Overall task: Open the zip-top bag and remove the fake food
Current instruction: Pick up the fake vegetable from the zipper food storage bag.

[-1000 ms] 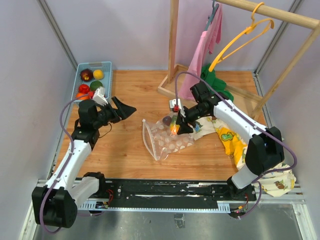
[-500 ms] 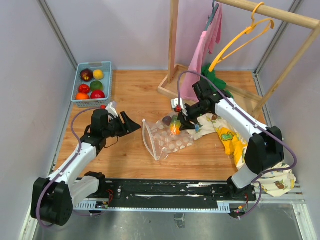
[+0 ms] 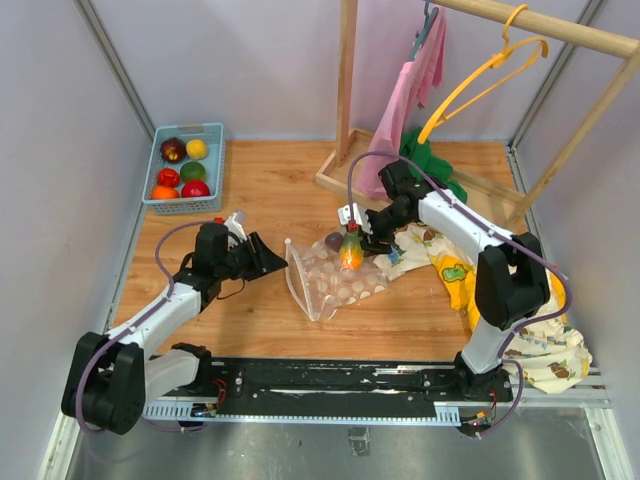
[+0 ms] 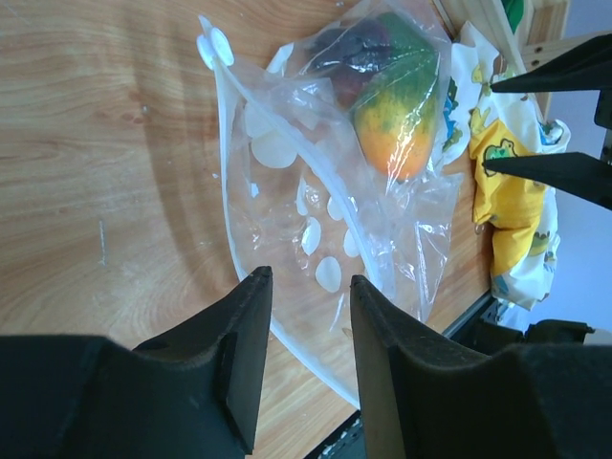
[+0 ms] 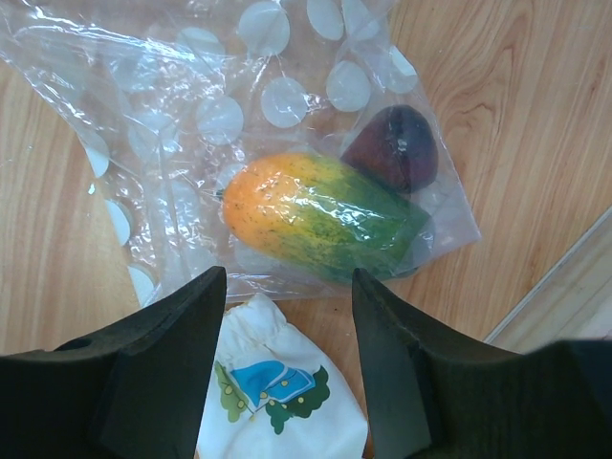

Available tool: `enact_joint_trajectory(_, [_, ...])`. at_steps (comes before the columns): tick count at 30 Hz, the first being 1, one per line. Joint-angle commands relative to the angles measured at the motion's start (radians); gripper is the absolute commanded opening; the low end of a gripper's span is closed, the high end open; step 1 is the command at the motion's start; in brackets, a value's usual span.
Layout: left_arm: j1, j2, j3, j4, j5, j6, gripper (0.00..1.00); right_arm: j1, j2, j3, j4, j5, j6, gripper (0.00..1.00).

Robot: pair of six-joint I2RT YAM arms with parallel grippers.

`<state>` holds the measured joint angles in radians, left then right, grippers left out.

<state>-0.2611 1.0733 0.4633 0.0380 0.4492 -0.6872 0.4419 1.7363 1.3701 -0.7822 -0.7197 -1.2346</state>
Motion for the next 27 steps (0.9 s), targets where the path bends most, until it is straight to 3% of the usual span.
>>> enact_joint_trajectory(1, [-0.033, 0.037, -0.018, 0.094, 0.023, -0.023, 0.41, -0.015, 0.022, 0.023, 0.005, 0.037, -0.137, 0.57])
enact_joint_trajectory(10, [-0.082, 0.163, -0.01, 0.181, 0.038, -0.04, 0.36, -0.013, 0.089, 0.035, 0.0, 0.064, -0.349, 0.59])
enact_joint_trajectory(17, [-0.109, 0.264, 0.015, 0.204, 0.036, -0.031, 0.35, -0.014, 0.138, 0.092, -0.061, 0.051, -0.399, 0.59])
enact_joint_trajectory(22, [-0.113, 0.313, 0.037, 0.212, 0.027, -0.016, 0.36, -0.014, 0.136, 0.167, -0.137, -0.039, -0.365, 0.59])
enact_joint_trajectory(27, [-0.112, 0.355, 0.049, 0.236, 0.026, -0.015, 0.36, -0.008, 0.16, 0.216, -0.116, -0.135, -0.202, 0.59])
